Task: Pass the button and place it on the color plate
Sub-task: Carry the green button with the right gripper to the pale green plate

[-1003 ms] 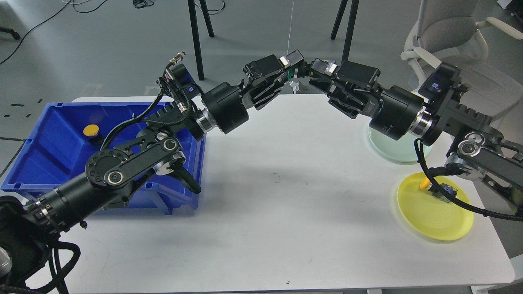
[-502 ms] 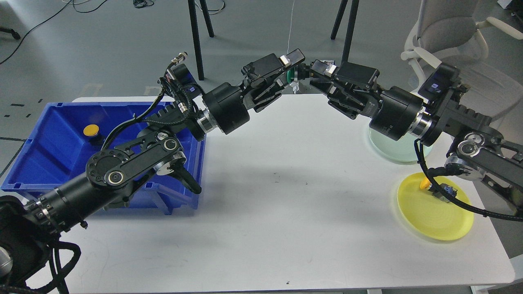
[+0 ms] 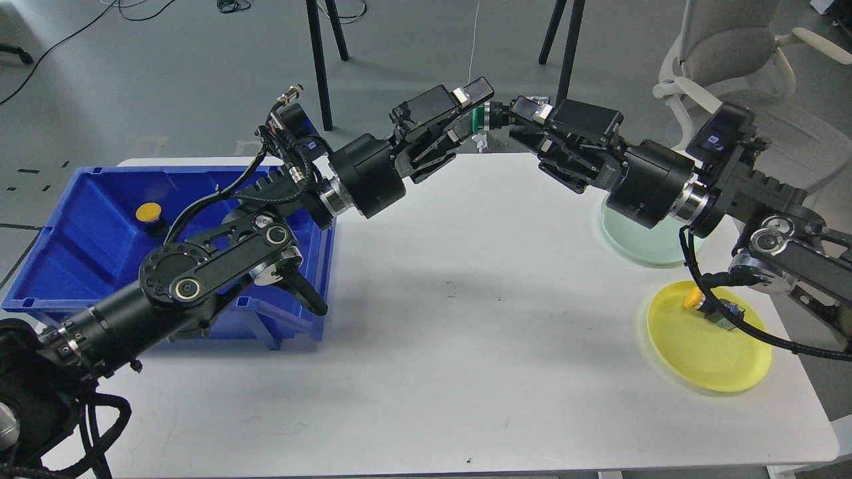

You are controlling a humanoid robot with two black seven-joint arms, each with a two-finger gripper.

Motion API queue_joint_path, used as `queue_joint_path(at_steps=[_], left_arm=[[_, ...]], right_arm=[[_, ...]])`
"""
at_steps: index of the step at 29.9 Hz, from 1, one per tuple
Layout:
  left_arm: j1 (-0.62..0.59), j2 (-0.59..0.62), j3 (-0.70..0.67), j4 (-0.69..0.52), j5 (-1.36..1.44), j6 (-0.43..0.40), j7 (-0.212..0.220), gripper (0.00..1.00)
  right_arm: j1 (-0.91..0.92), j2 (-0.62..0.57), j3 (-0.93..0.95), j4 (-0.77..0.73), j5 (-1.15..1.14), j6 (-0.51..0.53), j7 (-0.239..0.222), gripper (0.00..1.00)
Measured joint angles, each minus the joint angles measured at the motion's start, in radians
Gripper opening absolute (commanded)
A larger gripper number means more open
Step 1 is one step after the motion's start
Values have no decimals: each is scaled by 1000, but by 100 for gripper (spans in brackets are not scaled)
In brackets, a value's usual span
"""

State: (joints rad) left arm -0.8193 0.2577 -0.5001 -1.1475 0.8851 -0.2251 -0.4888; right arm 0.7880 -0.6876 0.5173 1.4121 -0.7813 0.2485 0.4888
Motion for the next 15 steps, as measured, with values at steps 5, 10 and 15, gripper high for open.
queue_joint_path(at_steps=[5, 10, 15], left_arm=[[0, 0, 0, 0, 0, 0, 0, 69], [1, 0, 0, -1, 0, -1, 0, 69], [2, 2, 0, -2, 0, 0, 0, 69]], right_arm=[[-7, -38, 28, 9, 5, 0, 0, 4], [-28, -86, 69, 10, 8, -3, 0, 4], [-117, -107, 162, -24, 115, -47, 0, 4]])
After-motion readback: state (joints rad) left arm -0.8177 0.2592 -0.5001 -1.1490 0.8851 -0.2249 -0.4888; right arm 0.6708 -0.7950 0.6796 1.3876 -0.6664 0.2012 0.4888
